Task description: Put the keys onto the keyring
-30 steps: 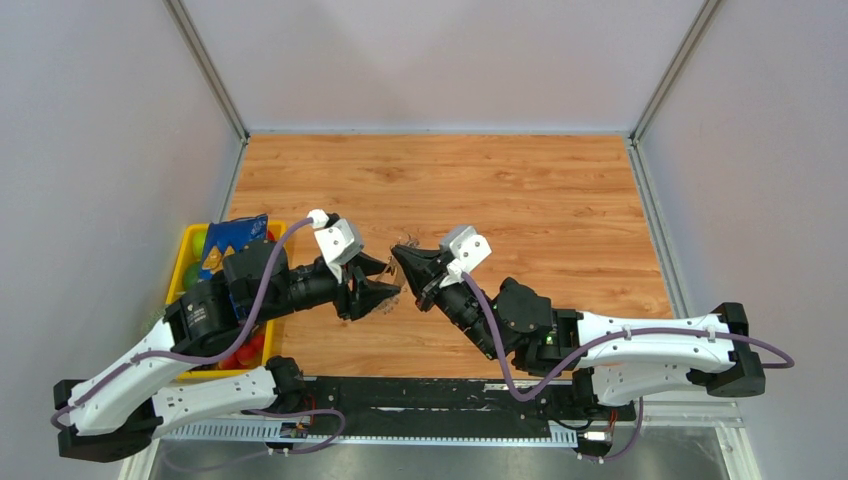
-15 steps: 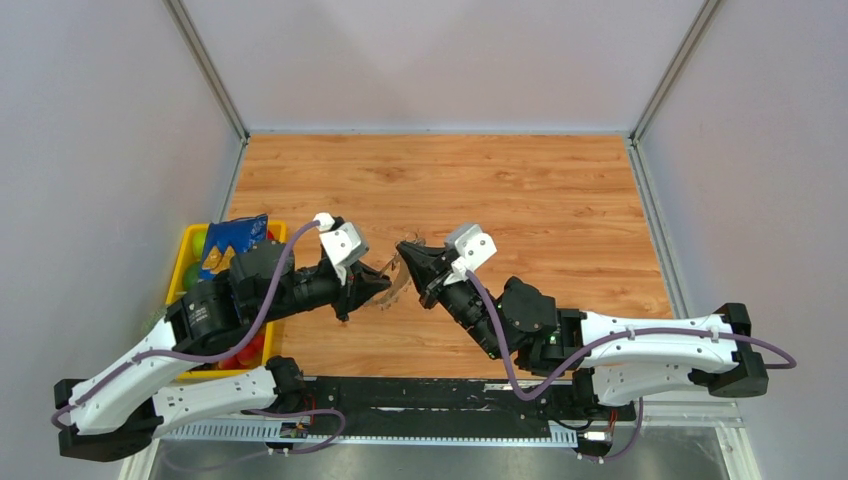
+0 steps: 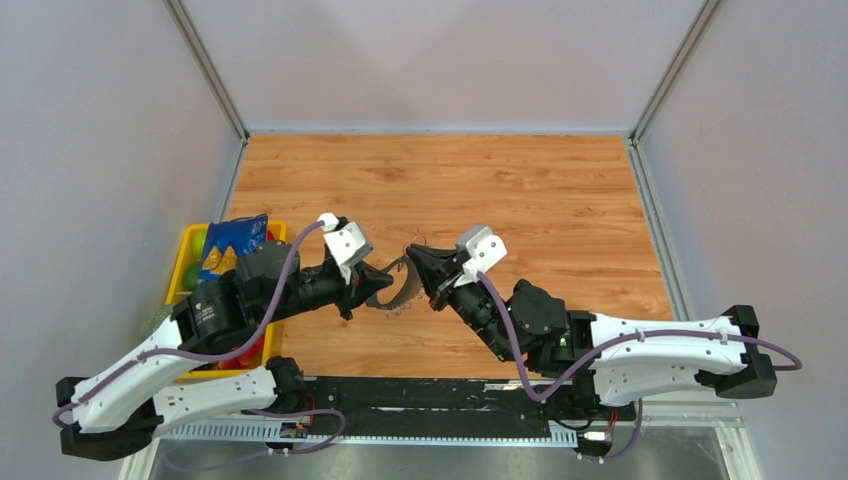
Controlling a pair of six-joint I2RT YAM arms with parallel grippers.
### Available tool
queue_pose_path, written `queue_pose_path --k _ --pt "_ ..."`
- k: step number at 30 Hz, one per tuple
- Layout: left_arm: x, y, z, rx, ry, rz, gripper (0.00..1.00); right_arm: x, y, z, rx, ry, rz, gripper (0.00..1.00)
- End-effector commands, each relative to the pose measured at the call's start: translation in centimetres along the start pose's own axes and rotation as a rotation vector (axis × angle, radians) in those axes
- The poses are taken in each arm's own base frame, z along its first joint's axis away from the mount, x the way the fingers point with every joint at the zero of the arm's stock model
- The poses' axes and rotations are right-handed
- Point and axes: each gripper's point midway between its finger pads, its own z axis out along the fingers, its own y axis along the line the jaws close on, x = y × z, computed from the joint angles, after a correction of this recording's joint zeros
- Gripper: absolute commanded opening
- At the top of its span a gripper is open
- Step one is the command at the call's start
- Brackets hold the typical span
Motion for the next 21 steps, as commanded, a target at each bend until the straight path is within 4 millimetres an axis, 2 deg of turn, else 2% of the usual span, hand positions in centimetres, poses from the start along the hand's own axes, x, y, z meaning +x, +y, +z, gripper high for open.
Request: queue_pose_path --k 1,4,7,11,16,21 --pt "0.2 0.9 1.0 -0.049 0.000 0.008 0.00 -1.4 -2.7 -1.1 0.085 -0.022 0.055 0.13" --pt "0.1 1.5 1.6 -0.082 -0.005 0.002 0.00 -0.7 -3.5 -1.7 0.103 -0.004 0.064 0.28" --pt "0.4 2.5 2.4 -0.145 0.008 -0.004 0.00 0.3 -4.3 -2.5 0.118 0.019 0.074 0.39" --pt "1.1 3.8 3.2 -0.222 0.046 -0.013 0.00 2.5 -6.2 -4.2 0.168 0.069 0.109 0.47" --pt "2.5 4.5 4.7 -0.263 0.109 -0.020 0.00 5.8 -9.0 -7.0 0.237 0.130 0.145 0.54" --pt "4.3 5.2 6.8 -0.298 0.176 -0.030 0.00 9.2 -10.1 -8.9 0.254 0.200 0.188 0.63"
